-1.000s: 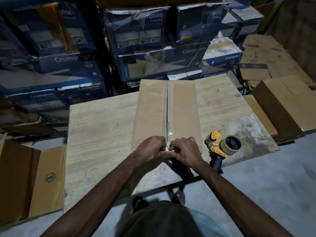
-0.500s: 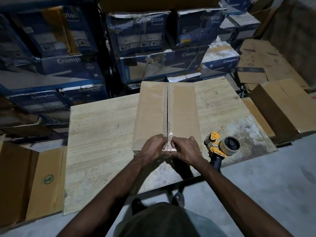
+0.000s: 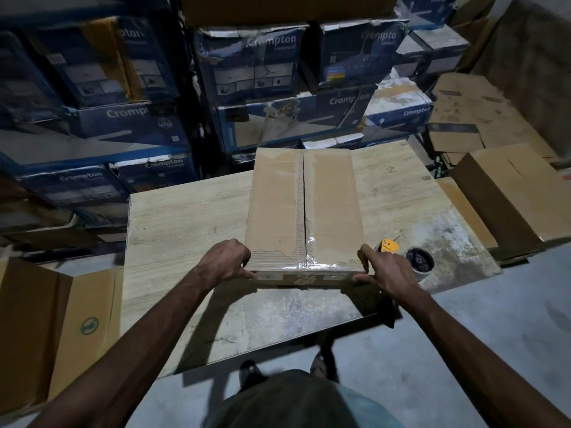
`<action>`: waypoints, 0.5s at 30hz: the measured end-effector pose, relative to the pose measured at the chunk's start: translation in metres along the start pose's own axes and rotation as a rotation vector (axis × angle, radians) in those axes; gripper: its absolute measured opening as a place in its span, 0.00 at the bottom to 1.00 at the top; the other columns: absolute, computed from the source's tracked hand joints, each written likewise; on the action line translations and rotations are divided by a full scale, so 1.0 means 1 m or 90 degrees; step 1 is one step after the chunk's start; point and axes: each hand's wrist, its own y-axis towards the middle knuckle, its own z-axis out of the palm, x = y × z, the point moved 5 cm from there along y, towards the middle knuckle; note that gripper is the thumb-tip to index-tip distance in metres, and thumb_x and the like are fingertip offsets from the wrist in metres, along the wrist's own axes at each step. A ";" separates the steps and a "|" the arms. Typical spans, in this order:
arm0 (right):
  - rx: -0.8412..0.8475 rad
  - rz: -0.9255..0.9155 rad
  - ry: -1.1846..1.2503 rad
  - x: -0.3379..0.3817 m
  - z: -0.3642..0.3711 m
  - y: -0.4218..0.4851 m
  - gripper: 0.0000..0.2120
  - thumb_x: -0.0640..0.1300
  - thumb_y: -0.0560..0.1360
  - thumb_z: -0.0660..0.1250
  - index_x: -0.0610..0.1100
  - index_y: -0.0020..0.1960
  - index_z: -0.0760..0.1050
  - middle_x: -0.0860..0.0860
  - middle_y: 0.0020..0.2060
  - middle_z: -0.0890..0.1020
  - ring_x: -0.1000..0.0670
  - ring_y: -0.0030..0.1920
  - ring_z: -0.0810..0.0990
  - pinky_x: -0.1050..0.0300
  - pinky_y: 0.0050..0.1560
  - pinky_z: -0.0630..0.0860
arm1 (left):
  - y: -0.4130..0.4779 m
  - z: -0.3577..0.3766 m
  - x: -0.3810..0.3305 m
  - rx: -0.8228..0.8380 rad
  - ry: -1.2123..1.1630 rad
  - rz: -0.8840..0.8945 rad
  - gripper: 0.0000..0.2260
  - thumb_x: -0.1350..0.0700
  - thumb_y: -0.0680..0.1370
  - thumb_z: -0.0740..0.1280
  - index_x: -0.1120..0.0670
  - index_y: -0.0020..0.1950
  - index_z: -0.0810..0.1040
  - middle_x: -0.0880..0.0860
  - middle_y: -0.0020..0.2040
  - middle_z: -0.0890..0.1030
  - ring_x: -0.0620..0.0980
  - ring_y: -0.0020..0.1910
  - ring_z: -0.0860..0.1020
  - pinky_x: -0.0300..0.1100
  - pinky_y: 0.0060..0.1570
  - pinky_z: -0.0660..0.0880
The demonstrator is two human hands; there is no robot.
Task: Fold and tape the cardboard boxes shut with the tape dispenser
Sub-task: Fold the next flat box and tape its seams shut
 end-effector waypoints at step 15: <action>-0.044 0.408 0.827 0.024 0.008 0.029 0.45 0.69 0.73 0.70 0.50 0.81 0.59 0.46 0.77 0.69 0.41 0.74 0.69 0.41 0.73 0.67 | -0.007 0.004 -0.018 -0.025 -0.990 -0.258 0.29 0.31 0.82 0.55 0.51 0.71 0.74 0.47 0.61 0.81 0.48 0.59 0.80 0.46 0.59 0.76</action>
